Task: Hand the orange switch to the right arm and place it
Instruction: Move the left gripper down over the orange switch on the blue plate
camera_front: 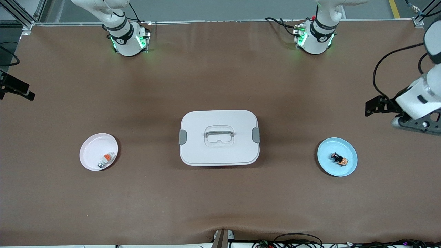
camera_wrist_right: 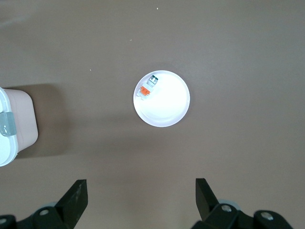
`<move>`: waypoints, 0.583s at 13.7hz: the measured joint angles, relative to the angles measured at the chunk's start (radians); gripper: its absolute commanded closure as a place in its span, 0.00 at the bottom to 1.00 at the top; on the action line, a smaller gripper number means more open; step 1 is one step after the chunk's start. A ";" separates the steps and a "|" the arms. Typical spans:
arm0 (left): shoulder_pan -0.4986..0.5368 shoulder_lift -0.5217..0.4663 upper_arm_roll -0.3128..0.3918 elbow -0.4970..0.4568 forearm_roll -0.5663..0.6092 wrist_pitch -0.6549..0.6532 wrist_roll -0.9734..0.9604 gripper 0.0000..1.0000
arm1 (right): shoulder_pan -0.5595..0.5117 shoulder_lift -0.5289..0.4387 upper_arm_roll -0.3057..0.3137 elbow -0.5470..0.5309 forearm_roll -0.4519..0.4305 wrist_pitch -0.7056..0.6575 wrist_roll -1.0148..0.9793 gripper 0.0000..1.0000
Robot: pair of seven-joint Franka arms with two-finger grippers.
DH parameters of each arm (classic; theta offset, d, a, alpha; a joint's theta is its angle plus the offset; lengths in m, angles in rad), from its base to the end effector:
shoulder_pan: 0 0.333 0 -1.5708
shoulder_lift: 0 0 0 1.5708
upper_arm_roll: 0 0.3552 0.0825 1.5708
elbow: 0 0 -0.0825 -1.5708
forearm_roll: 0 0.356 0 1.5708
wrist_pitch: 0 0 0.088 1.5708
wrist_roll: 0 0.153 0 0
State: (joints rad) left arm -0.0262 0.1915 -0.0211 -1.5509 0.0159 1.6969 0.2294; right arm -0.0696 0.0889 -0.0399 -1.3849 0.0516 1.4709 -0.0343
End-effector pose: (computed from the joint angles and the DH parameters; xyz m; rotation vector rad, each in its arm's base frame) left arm 0.5939 -0.0249 0.5297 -3.1028 0.4353 0.0726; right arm 0.5453 -0.0504 0.6430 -3.0918 0.1082 -0.0009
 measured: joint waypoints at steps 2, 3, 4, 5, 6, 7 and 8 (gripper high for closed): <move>0.001 0.047 0.000 -0.001 0.000 0.044 0.075 0.00 | 0.000 0.000 0.000 0.000 0.000 0.000 0.000 0.00; 0.003 0.070 0.000 -0.001 0.000 0.073 0.114 0.00 | 0.000 0.000 -0.001 0.000 0.000 0.000 0.000 0.00; 0.007 0.092 0.000 -0.002 0.000 0.104 0.154 0.00 | 0.000 0.000 -0.001 0.001 0.000 0.000 0.000 0.00; 0.012 0.115 0.001 -0.002 0.000 0.136 0.190 0.00 | 0.000 0.000 -0.001 0.001 0.000 0.000 0.000 0.00; 0.015 0.139 0.001 -0.002 0.000 0.169 0.219 0.00 | 0.000 0.000 -0.001 0.001 0.000 0.000 0.000 0.00; 0.016 0.166 0.001 -0.003 0.000 0.204 0.242 0.00 | 0.000 0.000 -0.001 0.001 0.000 0.000 0.000 0.00; 0.017 0.192 0.001 -0.003 0.000 0.240 0.259 0.00 | 0.000 0.000 -0.002 0.001 0.000 0.000 0.000 0.00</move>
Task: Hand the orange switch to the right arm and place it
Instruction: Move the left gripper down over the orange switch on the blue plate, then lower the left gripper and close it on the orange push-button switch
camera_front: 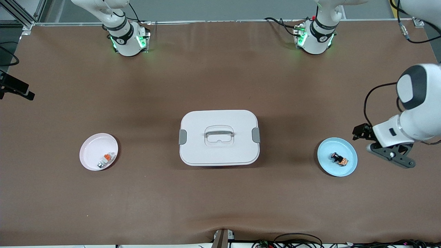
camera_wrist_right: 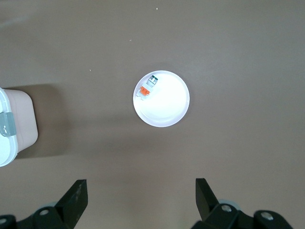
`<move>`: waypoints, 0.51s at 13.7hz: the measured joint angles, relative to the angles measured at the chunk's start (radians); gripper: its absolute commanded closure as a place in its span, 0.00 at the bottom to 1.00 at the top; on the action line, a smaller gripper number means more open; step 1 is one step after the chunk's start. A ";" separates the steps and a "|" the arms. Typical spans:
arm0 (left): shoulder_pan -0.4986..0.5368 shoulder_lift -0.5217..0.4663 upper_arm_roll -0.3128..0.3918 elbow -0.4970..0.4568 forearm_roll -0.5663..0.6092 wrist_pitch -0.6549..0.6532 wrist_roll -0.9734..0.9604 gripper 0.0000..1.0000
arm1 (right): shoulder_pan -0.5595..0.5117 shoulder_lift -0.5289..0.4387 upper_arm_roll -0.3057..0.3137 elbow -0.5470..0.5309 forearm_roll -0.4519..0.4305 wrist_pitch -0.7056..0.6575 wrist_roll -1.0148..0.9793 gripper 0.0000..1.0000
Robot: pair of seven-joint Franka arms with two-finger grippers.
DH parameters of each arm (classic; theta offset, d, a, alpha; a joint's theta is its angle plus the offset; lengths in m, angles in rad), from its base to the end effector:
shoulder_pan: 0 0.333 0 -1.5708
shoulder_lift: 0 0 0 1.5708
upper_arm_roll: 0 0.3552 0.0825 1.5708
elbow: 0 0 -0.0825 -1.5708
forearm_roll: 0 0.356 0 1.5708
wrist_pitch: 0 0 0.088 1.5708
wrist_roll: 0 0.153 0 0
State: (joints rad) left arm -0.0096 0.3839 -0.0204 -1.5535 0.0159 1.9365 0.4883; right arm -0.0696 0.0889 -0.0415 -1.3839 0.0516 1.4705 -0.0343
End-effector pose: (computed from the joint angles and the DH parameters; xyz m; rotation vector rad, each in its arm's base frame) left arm 0.6591 -0.0163 0.4278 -3.0284 0.8097 0.0038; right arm 0.5452 -0.0512 0.6434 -3.0919 0.1106 -0.0019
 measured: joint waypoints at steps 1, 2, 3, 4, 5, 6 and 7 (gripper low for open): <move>0.000 0.025 0.000 0.000 0.000 0.032 0.016 0.00 | 0.000 0.000 0.000 0.000 0.000 0.000 0.000 0.00; 0.000 0.049 0.000 0.000 0.000 0.057 0.037 0.00 | 0.000 0.000 0.000 0.000 0.000 0.000 0.000 0.00; 0.000 0.070 0.000 0.000 0.000 0.075 0.051 0.00 | 0.000 0.000 0.000 0.000 0.000 0.000 0.000 0.00; 0.001 0.092 0.000 0.000 0.000 0.088 0.061 0.00 | 0.000 0.000 0.000 0.000 0.000 -0.001 0.000 0.00; 0.003 0.113 0.000 0.000 0.000 0.107 0.068 0.00 | 0.000 0.000 0.000 0.000 0.000 -0.001 0.000 0.00; 0.007 0.134 0.000 0.000 0.000 0.133 0.082 0.00 | 0.000 0.000 0.000 0.000 0.000 -0.001 0.000 0.00; 0.013 0.151 0.000 0.000 0.000 0.156 0.099 0.00 | 0.000 0.000 0.000 0.000 0.000 -0.001 0.000 0.00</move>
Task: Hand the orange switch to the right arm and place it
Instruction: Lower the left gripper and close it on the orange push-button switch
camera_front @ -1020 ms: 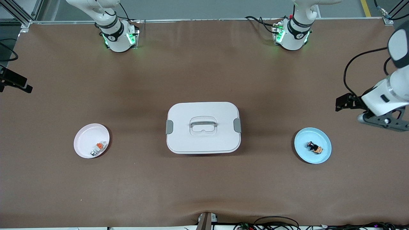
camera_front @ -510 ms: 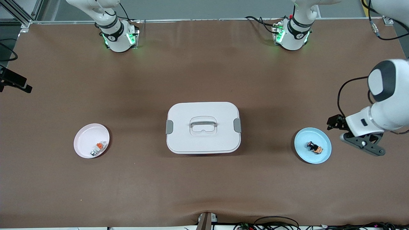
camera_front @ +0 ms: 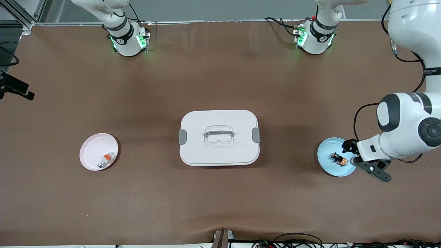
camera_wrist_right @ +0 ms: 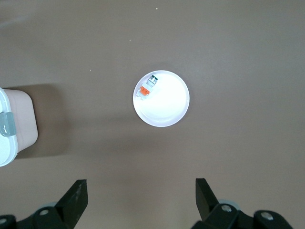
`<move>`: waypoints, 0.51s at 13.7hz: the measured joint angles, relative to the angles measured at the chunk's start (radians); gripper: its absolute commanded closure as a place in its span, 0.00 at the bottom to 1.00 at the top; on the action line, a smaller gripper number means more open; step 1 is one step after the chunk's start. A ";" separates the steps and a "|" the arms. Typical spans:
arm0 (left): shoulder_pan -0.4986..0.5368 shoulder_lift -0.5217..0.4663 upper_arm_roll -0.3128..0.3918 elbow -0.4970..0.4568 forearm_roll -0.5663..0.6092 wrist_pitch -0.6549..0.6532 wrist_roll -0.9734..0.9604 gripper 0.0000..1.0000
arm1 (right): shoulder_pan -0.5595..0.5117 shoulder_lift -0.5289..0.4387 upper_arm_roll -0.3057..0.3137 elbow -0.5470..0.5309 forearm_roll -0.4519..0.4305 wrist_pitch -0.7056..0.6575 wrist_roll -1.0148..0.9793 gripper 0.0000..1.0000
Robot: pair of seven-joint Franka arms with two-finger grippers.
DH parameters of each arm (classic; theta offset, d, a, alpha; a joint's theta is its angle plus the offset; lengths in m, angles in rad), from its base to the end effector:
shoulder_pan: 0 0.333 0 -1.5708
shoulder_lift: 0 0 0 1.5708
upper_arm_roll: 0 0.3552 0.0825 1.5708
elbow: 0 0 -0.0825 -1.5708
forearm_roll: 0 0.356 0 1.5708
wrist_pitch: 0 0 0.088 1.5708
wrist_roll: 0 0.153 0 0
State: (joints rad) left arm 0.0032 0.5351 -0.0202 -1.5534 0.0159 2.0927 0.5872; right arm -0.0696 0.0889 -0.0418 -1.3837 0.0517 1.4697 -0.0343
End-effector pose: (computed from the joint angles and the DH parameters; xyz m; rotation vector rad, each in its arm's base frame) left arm 0.6909 -0.0083 0.3394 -2.9926 0.9409 -0.0050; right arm 0.5451 -0.0513 0.6434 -3.0918 0.1110 -0.0010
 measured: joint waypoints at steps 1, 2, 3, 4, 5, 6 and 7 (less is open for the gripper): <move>0.006 0.014 0.000 0.000 0.000 0.015 0.018 0.00 | 0.000 0.000 0.000 0.000 0.000 0.000 0.000 0.00; 0.011 0.025 0.000 0.000 -0.003 0.029 0.031 0.00 | 0.000 0.000 0.000 0.000 0.000 0.000 0.000 0.00; 0.017 0.034 0.000 0.000 -0.018 0.043 0.041 0.00 | 0.000 0.000 0.000 0.000 0.000 0.000 0.000 0.00; 0.022 0.046 0.000 0.000 -0.038 0.060 0.047 0.00 | 0.000 0.000 0.000 0.000 0.000 0.000 0.000 0.00; 0.026 0.060 0.000 0.000 -0.050 0.086 0.053 0.00 | 0.000 0.000 0.000 0.000 0.000 0.000 0.000 0.00; 0.027 0.075 0.000 0.000 -0.056 0.117 0.060 0.00 | 0.000 0.000 -0.001 0.000 0.000 0.000 0.000 0.00; 0.027 0.090 0.000 0.000 -0.058 0.137 0.067 0.00 | 0.000 0.000 -0.001 0.000 0.000 0.000 0.000 0.00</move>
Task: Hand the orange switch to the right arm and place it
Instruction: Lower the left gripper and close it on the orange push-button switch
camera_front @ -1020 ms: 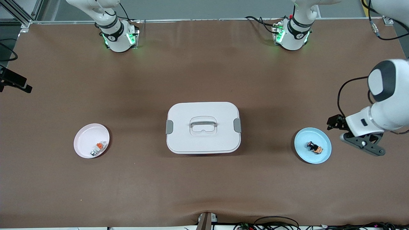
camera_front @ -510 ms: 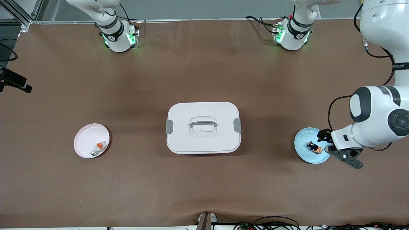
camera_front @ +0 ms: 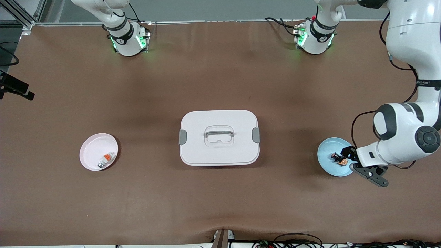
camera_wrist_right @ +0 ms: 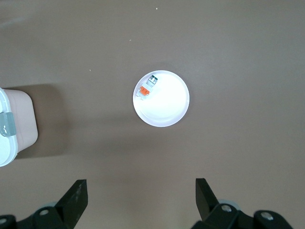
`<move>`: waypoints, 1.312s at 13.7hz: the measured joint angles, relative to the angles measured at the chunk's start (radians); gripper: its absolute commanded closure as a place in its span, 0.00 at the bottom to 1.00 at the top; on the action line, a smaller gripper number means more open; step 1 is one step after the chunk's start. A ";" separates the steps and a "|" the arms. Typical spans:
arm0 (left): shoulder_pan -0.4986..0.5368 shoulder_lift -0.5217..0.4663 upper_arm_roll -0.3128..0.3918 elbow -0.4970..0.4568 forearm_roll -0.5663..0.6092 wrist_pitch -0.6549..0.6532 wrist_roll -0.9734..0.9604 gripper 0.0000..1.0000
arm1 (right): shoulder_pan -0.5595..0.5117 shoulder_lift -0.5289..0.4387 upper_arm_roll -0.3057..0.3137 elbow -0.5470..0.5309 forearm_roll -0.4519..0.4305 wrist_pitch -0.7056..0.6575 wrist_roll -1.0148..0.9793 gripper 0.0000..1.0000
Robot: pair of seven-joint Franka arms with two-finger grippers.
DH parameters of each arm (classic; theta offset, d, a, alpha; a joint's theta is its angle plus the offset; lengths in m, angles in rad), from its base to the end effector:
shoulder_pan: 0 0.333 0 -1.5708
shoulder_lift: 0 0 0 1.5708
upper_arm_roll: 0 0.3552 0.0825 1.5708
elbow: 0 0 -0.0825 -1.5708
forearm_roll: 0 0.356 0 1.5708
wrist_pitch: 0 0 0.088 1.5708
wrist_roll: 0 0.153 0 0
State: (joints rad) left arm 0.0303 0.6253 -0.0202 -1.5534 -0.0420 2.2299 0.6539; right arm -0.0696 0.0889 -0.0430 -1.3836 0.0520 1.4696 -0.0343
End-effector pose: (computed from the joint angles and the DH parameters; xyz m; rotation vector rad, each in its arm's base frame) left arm 0.7099 0.0065 0.2890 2.9677 -0.9421 0.0986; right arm 0.5450 -0.0519 0.6435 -3.0915 0.1128 -0.0011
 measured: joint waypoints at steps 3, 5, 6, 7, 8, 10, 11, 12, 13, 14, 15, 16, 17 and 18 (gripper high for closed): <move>-0.001 0.041 -0.001 0.000 -0.008 0.045 0.008 0.00 | 0.000 0.000 -0.001 0.000 0.000 0.000 0.000 0.00; -0.005 0.064 -0.001 -0.001 -0.026 0.058 0.008 0.00 | 0.000 0.000 -0.001 0.000 0.000 0.000 0.000 0.00; -0.006 0.073 -0.001 -0.001 -0.028 0.062 0.008 0.00 | 0.000 0.000 -0.001 0.000 0.000 0.000 0.000 0.00; -0.006 0.080 -0.001 -0.001 -0.028 0.063 0.008 0.00 | 0.000 0.000 -0.001 0.000 0.000 0.000 0.000 0.00; -0.006 0.085 -0.001 -0.002 -0.028 0.063 0.008 0.00 | 0.000 0.000 -0.001 0.000 0.000 0.000 0.000 0.00; -0.004 0.090 -0.001 -0.010 -0.028 0.063 0.008 0.00 | 0.000 0.000 -0.001 0.000 0.000 0.000 0.000 0.00; -0.002 0.090 -0.001 -0.017 -0.028 0.064 0.008 0.00 | 0.000 0.000 -0.002 0.000 0.000 0.000 0.000 0.00; 0.000 0.090 -0.001 -0.027 -0.028 0.069 0.008 0.00 | 0.000 0.000 -0.003 0.000 0.000 0.000 0.000 0.00; 0.002 0.090 0.000 -0.040 -0.028 0.079 0.008 0.00 | 0.000 0.000 -0.003 0.000 0.000 -0.001 0.000 0.00; 0.005 0.091 0.000 -0.056 -0.028 0.087 0.008 0.00 | 0.000 0.000 -0.003 0.000 0.000 -0.001 0.000 0.00; 0.011 0.091 0.000 -0.069 -0.028 0.093 0.008 0.00 | 0.000 0.000 -0.004 0.000 0.000 -0.001 0.000 0.00; 0.018 0.091 0.000 -0.080 -0.028 0.098 0.008 0.00 | 0.000 0.000 -0.004 0.000 0.000 -0.001 0.000 0.00; 0.023 0.091 0.000 -0.089 -0.028 0.101 0.009 0.00 | 0.000 0.000 -0.004 0.000 0.000 -0.001 0.000 0.00; 0.026 0.091 0.000 -0.096 -0.028 0.102 0.009 0.00 | 0.000 0.000 -0.004 0.000 0.000 -0.001 0.000 0.00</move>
State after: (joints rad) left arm 0.0559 0.7161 -0.0200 -1.6498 -0.0704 2.3324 0.6629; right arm -0.0696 0.0889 -0.0469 -1.3836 0.0521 1.4689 -0.0343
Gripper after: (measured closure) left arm 0.000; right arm 0.000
